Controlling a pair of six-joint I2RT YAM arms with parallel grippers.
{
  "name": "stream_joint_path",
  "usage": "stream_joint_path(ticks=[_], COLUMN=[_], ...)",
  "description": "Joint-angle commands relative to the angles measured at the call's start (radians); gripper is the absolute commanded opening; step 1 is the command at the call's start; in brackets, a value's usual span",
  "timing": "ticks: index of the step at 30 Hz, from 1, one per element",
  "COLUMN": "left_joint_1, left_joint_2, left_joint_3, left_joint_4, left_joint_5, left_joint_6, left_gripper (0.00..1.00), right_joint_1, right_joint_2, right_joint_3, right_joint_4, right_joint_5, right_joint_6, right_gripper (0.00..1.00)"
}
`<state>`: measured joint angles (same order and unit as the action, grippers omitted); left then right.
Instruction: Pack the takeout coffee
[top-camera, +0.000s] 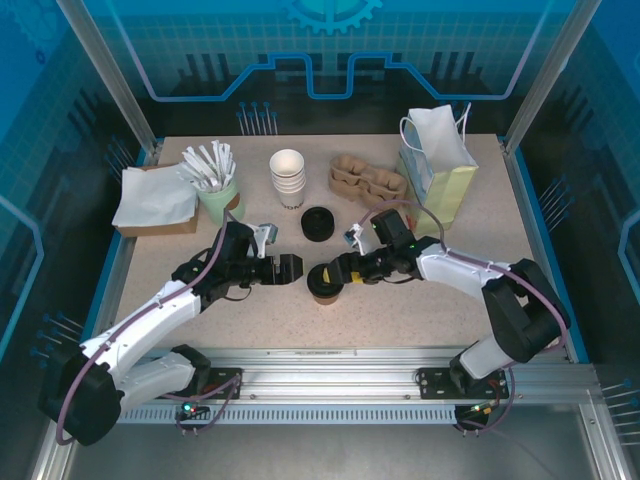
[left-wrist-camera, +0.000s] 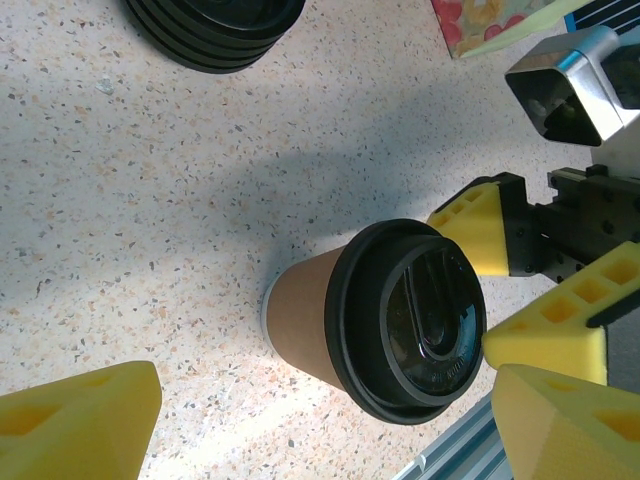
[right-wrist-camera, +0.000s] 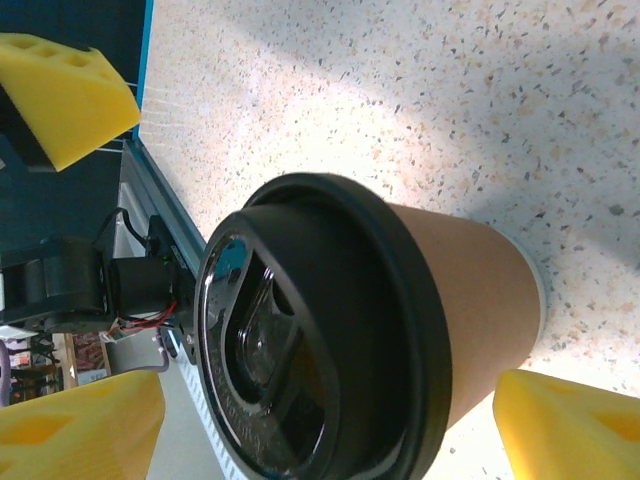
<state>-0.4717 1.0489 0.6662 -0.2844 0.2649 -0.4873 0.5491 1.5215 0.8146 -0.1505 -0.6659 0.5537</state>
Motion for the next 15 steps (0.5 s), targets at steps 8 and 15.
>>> stream_joint_path(ticks=[8,15], left_joint_1=[0.010,0.010], left_joint_2=[0.003,-0.001], left_joint_3=[0.027,0.027], left_joint_4=[-0.014,-0.021], left_joint_5=[-0.011,-0.021], left_joint_6=[0.025,0.031], left_gripper=[0.87,0.87], right_joint_1=[0.007,0.026], right_joint_2=[-0.005,0.018], right_joint_3=[-0.053,-0.045], right_joint_4=[0.011,0.050], right_joint_5=[-0.021,-0.019], right_joint_6=[0.008,0.036], right_gripper=[0.72,0.63])
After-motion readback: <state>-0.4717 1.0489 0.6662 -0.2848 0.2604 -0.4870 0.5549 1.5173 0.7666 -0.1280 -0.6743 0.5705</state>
